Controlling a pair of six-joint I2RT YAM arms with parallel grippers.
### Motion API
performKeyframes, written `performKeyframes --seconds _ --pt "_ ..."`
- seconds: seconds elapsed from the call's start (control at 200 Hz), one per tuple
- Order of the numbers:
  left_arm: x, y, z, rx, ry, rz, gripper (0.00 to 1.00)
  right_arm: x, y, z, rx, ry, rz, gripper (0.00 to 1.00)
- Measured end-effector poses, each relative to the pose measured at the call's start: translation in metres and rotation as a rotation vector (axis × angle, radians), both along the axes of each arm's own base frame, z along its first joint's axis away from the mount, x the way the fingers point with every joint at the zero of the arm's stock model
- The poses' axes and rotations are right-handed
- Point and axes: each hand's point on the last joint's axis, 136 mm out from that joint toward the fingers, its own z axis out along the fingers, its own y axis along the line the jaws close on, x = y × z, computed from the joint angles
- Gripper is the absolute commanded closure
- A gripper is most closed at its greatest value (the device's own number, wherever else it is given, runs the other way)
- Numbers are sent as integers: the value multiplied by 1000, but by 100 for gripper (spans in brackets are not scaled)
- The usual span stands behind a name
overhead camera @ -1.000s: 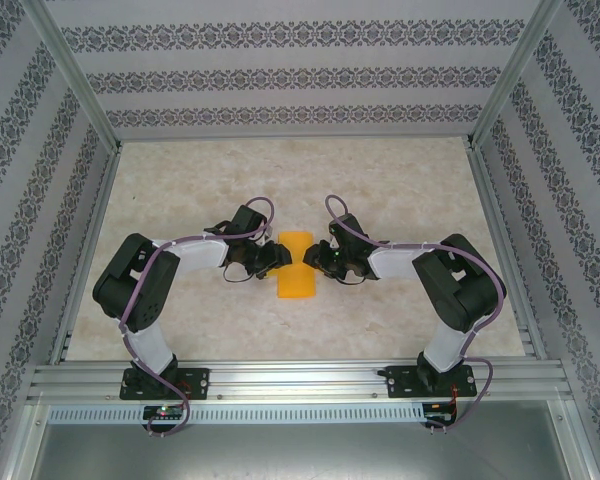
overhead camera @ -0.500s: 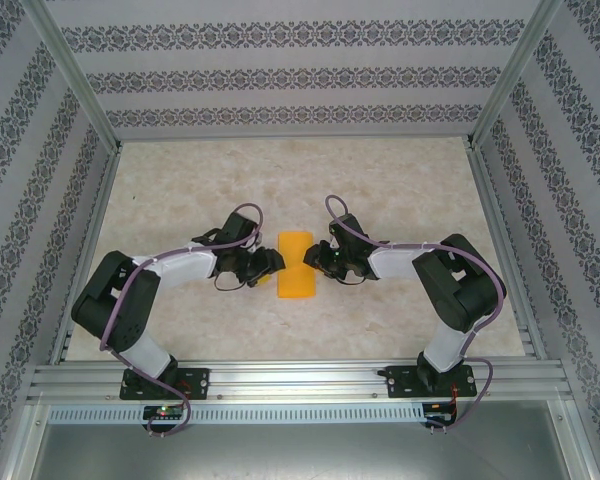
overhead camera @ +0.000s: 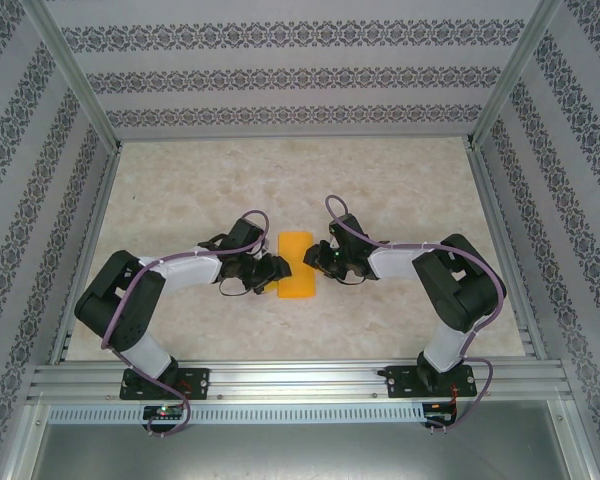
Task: Fold a paper plane with a square sheet of paper (pick it up from the middle)
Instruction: Fold the triangle a second time at the center of the table.
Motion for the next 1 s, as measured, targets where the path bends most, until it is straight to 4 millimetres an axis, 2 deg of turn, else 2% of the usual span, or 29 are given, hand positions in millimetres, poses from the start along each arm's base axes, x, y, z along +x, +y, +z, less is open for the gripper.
performKeyframes --seconds 0.27,0.485,0.739,0.999 --pt "-2 -1 -2 4 3 -4 49 0 0 0 0 0 0 66" --pt "-6 -2 -13 24 31 -13 48 0 0 0 0 0 0 66" --pt "-5 -5 -12 11 21 -16 51 0 0 0 0 0 0 66" --pt "8 -15 -2 -41 -38 -12 51 0 0 0 0 0 0 65"
